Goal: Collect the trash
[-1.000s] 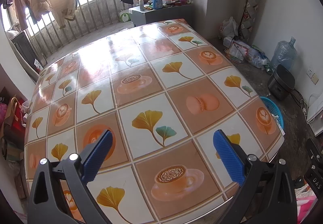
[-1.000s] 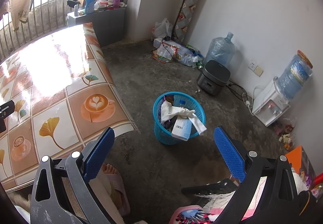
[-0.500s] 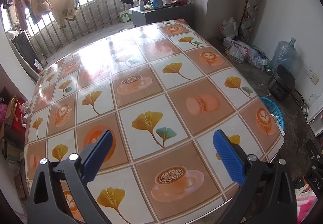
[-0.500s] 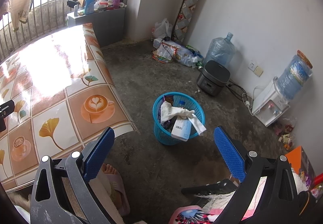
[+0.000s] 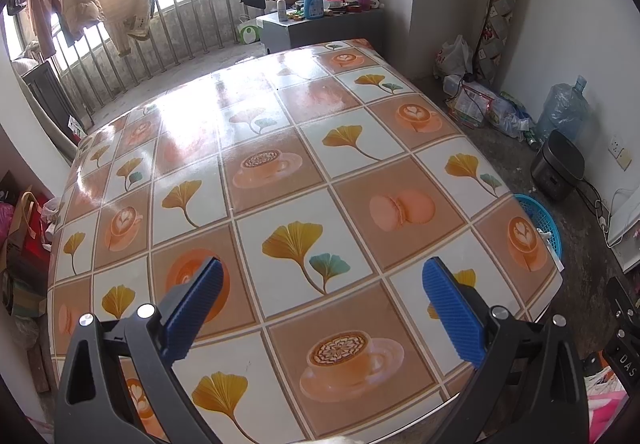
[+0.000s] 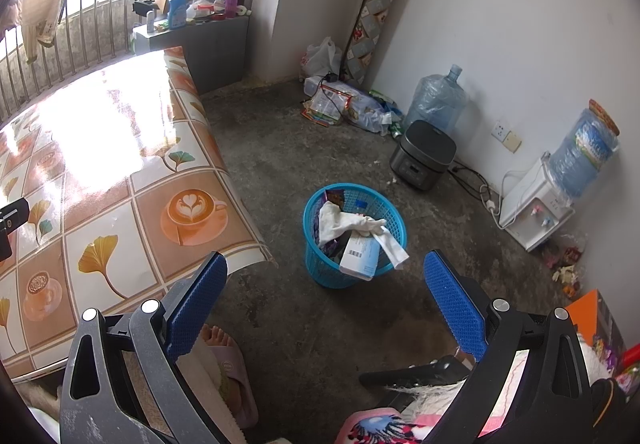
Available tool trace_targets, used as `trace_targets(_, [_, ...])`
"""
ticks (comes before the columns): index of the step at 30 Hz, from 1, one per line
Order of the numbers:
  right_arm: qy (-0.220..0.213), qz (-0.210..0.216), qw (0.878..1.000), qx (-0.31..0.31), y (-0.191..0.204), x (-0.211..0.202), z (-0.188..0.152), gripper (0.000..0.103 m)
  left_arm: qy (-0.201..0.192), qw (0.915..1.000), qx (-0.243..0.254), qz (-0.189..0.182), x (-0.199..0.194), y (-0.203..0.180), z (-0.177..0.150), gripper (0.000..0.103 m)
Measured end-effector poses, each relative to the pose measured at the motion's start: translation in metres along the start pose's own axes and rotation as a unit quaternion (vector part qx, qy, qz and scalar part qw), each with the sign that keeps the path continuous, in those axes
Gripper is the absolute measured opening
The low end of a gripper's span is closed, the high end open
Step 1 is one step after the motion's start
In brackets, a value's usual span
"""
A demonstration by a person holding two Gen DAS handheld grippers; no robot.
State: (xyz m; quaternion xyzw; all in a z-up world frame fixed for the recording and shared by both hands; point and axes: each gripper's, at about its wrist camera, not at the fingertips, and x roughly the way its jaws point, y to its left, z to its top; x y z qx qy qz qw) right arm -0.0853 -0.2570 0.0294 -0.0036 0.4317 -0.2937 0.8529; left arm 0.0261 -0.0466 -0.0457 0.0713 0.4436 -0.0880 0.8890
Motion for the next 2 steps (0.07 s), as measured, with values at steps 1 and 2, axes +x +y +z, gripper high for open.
trace_targets(1, [0.0, 0.0, 1.0, 0.0, 0.0001, 0.0, -0.0001, 0.095, 0.0, 1.0, -0.001, 0.0, 0.0004, 0.0002, 0.0009, 0.098])
trace_targets(2, [0.0, 0.0, 1.0, 0.0, 0.0005, -0.0001, 0.0001, 0.095, 0.0, 1.0, -0.002, 0.001, 0.0004, 0.0004, 0.0013, 0.098])
